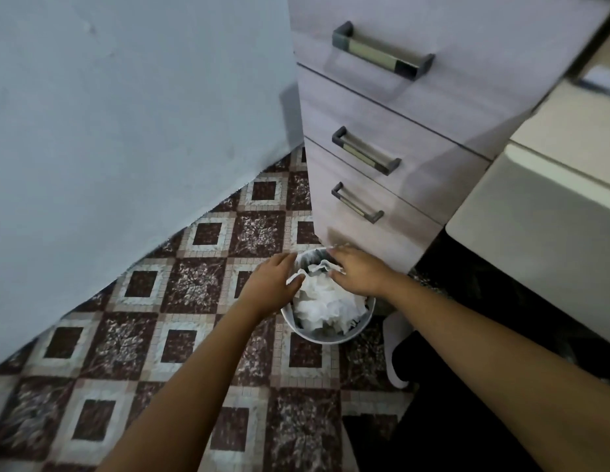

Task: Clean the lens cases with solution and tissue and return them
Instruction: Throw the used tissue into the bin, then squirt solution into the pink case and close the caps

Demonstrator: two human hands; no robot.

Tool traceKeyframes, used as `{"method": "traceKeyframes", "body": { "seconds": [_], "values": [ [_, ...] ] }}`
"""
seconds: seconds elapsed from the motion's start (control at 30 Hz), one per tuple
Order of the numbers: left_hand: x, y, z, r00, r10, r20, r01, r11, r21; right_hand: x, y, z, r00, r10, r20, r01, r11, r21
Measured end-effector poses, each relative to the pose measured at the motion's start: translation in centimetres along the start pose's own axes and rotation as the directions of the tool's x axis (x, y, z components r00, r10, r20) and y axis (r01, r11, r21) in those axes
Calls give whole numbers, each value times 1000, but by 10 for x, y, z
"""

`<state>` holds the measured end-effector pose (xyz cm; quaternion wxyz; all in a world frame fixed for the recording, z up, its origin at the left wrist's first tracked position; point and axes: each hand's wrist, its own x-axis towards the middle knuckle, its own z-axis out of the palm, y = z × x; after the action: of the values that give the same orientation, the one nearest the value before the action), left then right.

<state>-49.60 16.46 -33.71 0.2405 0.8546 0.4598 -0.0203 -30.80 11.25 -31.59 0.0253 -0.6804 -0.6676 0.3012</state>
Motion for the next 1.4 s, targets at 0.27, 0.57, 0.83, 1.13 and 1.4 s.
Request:
{"method": "traceKeyframes", "body": {
  "seconds": [0.27, 0.57, 0.83, 1.13, 1.4],
  "values": [
    [-4, 28, -59, 988, 73, -137, -62, 995, 80, -23, -22, -53, 995, -49, -81, 46, 998, -37],
    [-24, 72, -145, 934, 167, -315, -111, 976, 188, -71, -64, -138, 939, -148, -309, 121, 987, -106],
    [-46, 133, -206, 852, 290, -436, -194, 948, 251, -126, -83, -206, 858, -211, -469, 152, 975, -162],
    [-56, 235, -243, 741, 485, -465, -395, 874, 284, -223, -59, -257, 776, -170, -607, 82, 982, -170],
    [-52, 353, -231, 620, 677, -396, -595, 735, 325, -317, 6, -274, 697, -25, -717, -108, 984, -139]
  ]
}}
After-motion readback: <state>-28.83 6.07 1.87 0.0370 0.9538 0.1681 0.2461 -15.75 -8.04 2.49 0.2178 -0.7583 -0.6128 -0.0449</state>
